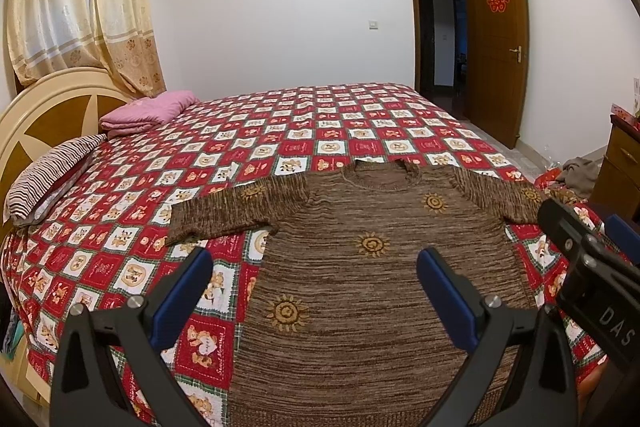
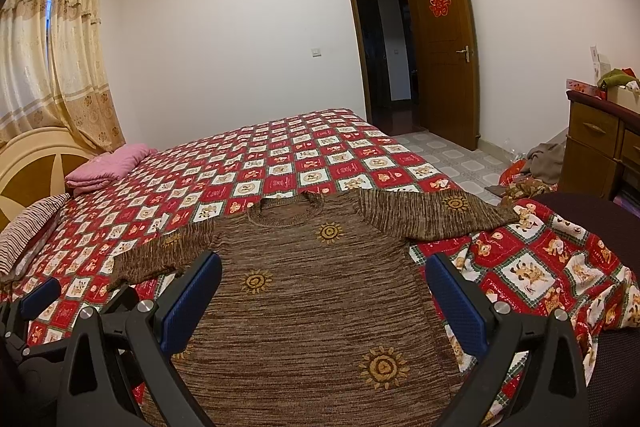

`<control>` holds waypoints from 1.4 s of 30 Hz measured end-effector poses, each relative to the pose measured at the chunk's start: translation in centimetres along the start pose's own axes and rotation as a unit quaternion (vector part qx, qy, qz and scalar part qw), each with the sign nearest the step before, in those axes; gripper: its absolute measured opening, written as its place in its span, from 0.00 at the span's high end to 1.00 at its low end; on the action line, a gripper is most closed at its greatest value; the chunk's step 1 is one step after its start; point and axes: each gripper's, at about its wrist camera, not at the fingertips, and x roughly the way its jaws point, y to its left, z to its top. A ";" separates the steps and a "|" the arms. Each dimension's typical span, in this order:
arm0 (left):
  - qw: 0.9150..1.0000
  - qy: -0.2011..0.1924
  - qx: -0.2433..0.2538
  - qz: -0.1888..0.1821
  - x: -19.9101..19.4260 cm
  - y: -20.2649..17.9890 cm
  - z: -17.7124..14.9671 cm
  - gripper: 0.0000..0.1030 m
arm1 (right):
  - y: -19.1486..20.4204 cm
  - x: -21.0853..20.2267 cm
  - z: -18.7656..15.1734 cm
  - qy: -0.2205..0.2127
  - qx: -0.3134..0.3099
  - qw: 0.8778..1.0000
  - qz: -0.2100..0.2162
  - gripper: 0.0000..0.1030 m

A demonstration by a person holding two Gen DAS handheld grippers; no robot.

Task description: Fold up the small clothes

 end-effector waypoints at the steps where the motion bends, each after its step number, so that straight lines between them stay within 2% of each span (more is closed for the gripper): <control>1: 1.000 0.000 0.000 0.000 0.0 0.0 0.0 0.00 | 0.0 0.0 0.0 0.000 0.000 1.000 0.000 0.01; 24: 1.000 0.003 0.002 -0.001 0.2 -0.5 -0.5 0.00 | 0.0 0.3 -0.2 0.004 -0.001 1.000 -0.001 0.01; 42: 1.000 0.022 -0.002 -0.004 1.2 -0.4 -0.6 0.00 | -0.2 1.2 -0.6 0.005 -0.004 1.000 -0.023 0.01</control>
